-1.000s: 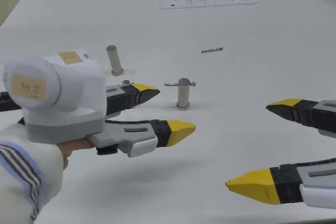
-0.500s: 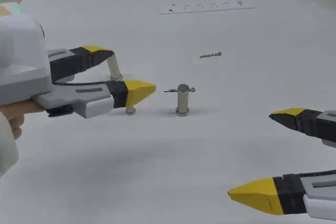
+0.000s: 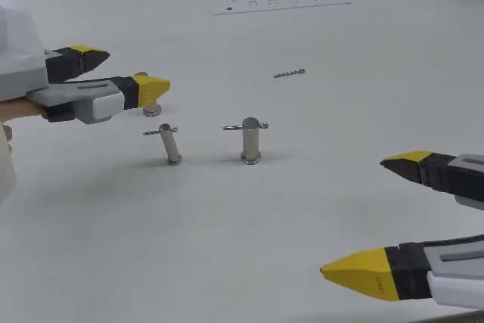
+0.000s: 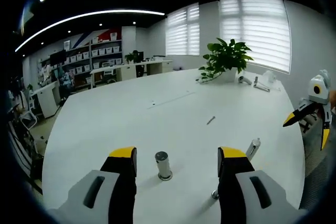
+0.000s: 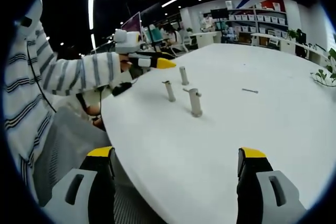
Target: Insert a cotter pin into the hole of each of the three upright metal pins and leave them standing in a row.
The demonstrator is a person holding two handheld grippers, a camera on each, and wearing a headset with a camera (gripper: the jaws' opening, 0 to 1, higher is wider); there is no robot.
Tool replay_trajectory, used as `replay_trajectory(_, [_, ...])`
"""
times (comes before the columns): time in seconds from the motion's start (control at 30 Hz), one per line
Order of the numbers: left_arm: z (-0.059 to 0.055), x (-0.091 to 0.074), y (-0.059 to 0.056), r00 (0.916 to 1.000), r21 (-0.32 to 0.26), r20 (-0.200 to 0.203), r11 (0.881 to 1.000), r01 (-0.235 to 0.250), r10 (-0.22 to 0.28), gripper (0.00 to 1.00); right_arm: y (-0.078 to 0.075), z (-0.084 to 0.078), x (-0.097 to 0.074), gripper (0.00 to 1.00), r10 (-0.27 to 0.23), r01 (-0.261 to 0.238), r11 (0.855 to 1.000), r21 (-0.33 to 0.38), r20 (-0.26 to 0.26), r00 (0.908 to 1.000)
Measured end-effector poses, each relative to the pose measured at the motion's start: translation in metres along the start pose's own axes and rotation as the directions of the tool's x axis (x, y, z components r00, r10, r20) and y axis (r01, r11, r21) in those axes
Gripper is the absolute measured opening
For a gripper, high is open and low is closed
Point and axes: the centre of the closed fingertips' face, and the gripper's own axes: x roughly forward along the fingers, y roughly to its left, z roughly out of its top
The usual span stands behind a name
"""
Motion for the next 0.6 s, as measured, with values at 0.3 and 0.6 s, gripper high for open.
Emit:
replay_trajectory(0.3, [-0.029, 0.023, 0.011, 0.9955, 0.043, -0.091, 0.999, -0.022, 0.025, 0.49, -0.005, -0.005, -0.005, 0.98, -0.025, 0.025, 0.999, 0.024, -0.003, 0.9997])
replay_trajectory(0.6, [-0.046, 0.042, 0.01, 0.9917, 0.051, -0.128, 0.999, -0.006, 0.013, 0.42, -0.008, -0.011, -0.007, 0.97, -0.039, 0.04, 0.998, 0.043, -0.014, 0.9991])
